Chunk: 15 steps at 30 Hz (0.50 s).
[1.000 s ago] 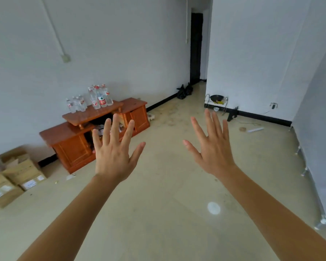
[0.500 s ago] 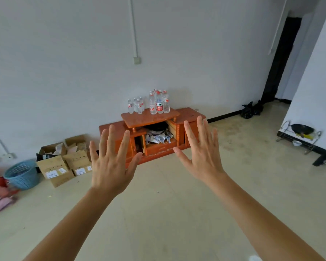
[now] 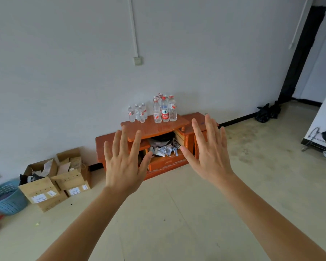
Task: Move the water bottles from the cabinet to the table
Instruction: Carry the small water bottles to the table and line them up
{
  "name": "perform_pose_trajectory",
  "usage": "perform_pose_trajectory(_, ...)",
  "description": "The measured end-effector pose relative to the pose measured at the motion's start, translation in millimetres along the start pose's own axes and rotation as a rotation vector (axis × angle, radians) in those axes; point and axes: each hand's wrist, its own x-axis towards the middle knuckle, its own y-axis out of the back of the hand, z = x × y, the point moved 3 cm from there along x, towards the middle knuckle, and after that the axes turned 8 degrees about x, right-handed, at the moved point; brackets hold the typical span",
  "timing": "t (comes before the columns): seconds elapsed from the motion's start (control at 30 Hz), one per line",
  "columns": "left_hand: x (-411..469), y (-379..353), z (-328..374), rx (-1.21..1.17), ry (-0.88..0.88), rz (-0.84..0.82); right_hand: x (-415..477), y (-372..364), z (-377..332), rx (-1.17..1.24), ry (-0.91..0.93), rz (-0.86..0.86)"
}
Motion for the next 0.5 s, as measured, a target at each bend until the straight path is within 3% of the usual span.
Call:
perform_pose_trajectory(0.23,153.7,-106.4,-8.4,0.069,0.048,-0.061,134.5,-109.2,87.4,0.076,-0.046,-0.047)
perform_pose_trajectory(0.5,256.4,-204.5,-59.0,0.126,0.157,-0.141,265.8,-248.2,116.3,0.169,0.032,-0.193)
